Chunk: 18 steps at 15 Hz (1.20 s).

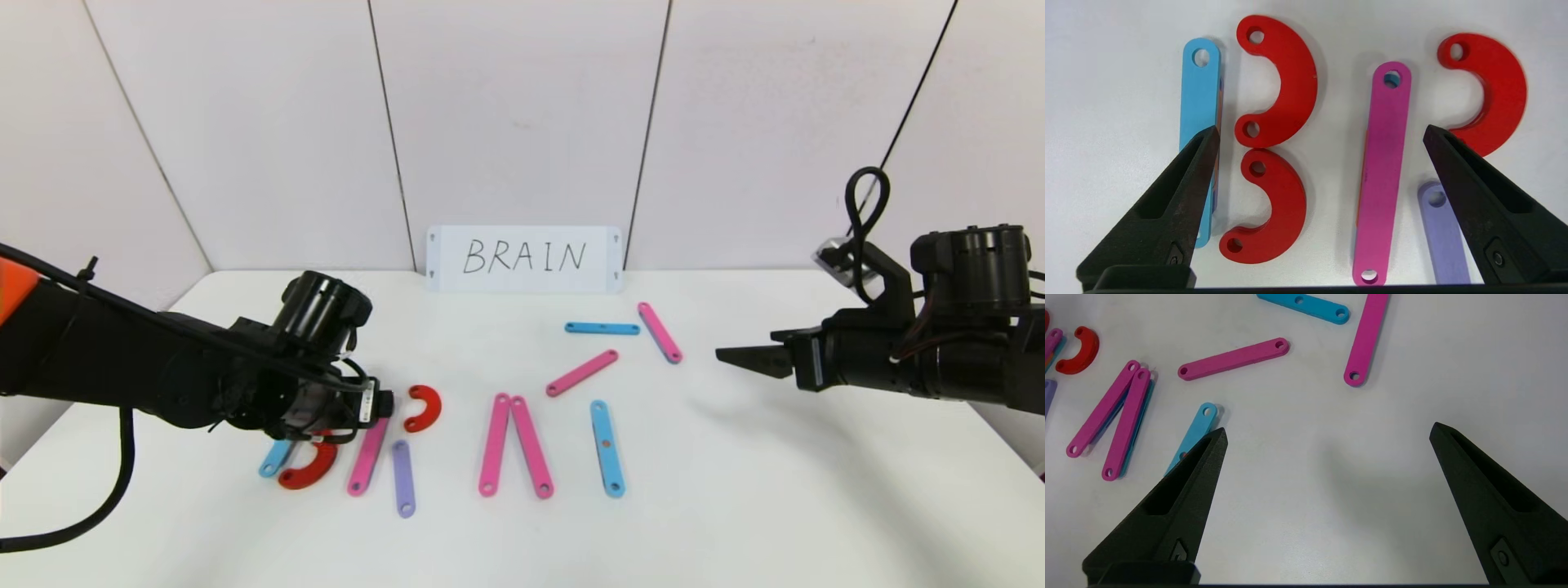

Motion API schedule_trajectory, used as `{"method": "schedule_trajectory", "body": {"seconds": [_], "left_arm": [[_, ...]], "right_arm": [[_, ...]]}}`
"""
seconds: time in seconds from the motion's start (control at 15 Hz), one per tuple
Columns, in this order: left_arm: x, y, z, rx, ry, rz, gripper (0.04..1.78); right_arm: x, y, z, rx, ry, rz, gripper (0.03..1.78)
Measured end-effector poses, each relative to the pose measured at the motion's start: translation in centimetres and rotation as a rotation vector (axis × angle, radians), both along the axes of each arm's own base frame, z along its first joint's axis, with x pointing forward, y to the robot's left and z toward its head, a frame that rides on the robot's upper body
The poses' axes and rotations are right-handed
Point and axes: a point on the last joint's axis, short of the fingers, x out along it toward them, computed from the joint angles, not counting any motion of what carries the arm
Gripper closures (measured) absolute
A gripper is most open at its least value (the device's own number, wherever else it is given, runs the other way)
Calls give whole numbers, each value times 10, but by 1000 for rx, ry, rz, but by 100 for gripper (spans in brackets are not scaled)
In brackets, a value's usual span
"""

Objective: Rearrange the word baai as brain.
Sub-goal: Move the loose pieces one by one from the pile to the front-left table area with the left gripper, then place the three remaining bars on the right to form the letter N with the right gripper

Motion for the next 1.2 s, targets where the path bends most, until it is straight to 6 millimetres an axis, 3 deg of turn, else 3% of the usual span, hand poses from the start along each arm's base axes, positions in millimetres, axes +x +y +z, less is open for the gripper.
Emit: {"method": "schedule_trajectory", "body": {"seconds": [0.4, 0.8, 1.2], "left_arm": [[-18, 9, 9, -88, -15, -53, 8], [-38, 36, 27, -256, -79, -215, 8], [-50, 43, 35, -267, -140, -222, 8]], "right_arm": [[7, 16, 15, -21, -26, 0, 8], [33, 66, 7, -130, -24, -12, 8], [53, 117, -13, -239, -15, -16, 8]]}}
